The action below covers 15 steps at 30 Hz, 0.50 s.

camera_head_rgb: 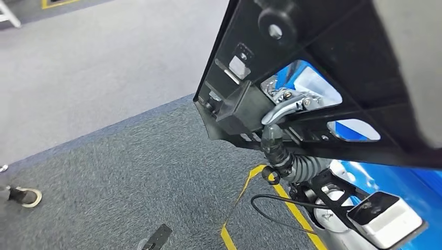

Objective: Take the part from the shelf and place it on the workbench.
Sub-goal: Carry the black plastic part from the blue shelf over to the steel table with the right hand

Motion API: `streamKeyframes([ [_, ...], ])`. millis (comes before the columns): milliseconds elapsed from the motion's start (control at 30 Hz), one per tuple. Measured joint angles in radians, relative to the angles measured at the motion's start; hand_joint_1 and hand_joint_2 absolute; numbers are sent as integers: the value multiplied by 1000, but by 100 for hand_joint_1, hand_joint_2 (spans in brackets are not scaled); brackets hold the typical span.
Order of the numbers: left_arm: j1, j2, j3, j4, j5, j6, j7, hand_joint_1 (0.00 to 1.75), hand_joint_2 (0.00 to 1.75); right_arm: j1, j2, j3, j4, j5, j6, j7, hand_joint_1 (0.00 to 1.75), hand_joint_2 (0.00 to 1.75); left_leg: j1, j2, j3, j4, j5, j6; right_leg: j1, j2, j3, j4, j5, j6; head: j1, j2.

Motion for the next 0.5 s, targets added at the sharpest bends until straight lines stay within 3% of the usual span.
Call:
streamKeyframes([
  [67,0,0,0,0,0,-1,0,0,175,1,0,0,0,0,1,0,175,175,3,10,-30,54,-13,-1,3,-28,1,0,-3,-2,0,0],
  [100,0,0,0,0,0,-1,0,0,175,2,0,0,0,0,1,0,175,175,2,12,-20,33,5,2,5,-40,3,0,-5,-3,0,0],
  [133,0,0,0,0,0,-1,0,0,175,1,0,0,0,0,1,0,175,175,1,19,10,-23,36,8,7,-52,5,0,-7,-2,0,0],
  [200,-2,1,0,0,0,-1,0,0,175,0,0,0,0,0,1,0,175,175,-12,64,79,-153,81,28,12,-74,14,-3,-11,1,1,0],
  [267,-5,3,0,0,0,-1,0,0,175,0,0,0,0,0,1,0,175,175,-28,99,111,-216,90,45,15,-94,22,-10,-13,8,-1,0],
  [333,-6,4,0,0,0,-1,1,0,175,0,0,0,0,0,1,0,175,175,-33,84,114,-227,93,52,18,-117,30,-19,-15,18,-2,0],
  [367,-4,3,0,0,0,-1,2,0,175,-1,0,0,0,0,1,0,175,175,-29,70,119,-235,97,55,17,-118,34,-19,-19,23,0,0],
  [433,-1,3,0,0,0,-1,3,0,175,-2,0,0,0,0,1,-1,175,175,-21,48,132,-251,103,61,17,-86,27,12,-44,31,2,0],
  [500,-4,2,0,0,-1,-2,3,0,175,-1,-1,0,0,0,1,-1,175,175,-17,23,136,-255,104,68,16,-32,-32,128,-96,30,8,0],
])
